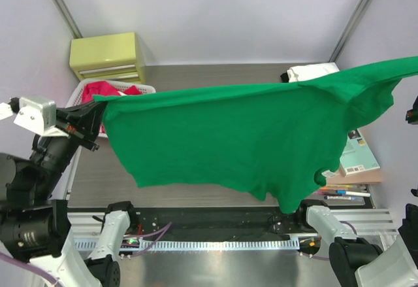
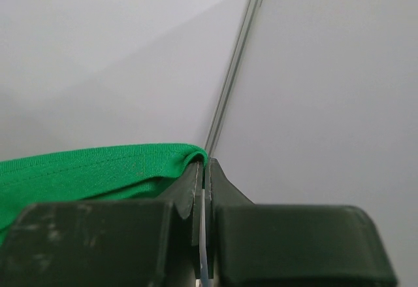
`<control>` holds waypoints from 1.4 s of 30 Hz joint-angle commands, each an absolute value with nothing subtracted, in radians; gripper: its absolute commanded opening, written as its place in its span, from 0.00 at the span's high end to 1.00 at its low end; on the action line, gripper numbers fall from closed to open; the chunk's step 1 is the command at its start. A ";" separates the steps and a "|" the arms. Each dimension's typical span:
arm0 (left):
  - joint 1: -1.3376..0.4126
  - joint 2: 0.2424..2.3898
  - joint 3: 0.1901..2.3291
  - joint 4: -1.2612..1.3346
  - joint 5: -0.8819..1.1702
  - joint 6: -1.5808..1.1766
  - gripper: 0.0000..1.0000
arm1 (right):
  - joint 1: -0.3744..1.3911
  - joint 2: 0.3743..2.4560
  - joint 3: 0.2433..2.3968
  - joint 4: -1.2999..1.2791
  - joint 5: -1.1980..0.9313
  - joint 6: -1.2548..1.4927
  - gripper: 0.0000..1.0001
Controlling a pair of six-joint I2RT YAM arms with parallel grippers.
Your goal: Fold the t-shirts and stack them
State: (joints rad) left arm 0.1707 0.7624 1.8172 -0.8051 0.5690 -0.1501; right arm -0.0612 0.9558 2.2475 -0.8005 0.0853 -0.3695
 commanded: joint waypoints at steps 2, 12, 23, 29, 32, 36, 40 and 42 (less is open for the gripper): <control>0.184 0.821 1.675 -0.717 0.526 -0.158 1.00 | -0.071 1.057 2.159 -0.818 0.144 -0.357 0.99; 0.181 0.908 1.375 -0.646 0.558 -0.057 1.00 | -0.071 1.011 1.654 -0.674 0.161 -0.376 0.99; 0.057 0.985 1.169 -0.542 0.408 0.075 1.00 | -0.064 1.106 1.260 -0.447 0.179 -0.380 0.99; -0.107 0.985 1.118 -0.485 0.313 0.051 1.00 | -0.057 1.111 1.226 -0.344 0.189 -0.347 0.99; -0.109 0.948 1.146 -0.497 0.293 0.035 1.00 | -0.052 1.031 1.250 -0.377 0.173 -0.312 0.99; -0.109 0.853 1.215 -0.537 0.244 0.043 1.00 | -0.052 0.881 1.318 -0.483 0.153 -0.293 0.99; -0.092 0.795 1.321 -0.624 0.181 0.090 1.00 | -0.052 0.769 1.455 -0.615 0.150 -0.276 0.99; -0.071 0.773 1.380 -0.647 0.187 0.091 1.00 | -0.052 0.752 1.570 -0.678 0.127 -0.243 0.99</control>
State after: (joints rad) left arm -0.1074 0.8383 1.2510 -0.6262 0.2707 0.0498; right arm -0.0475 0.8074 1.3766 -0.6025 0.1097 -0.2958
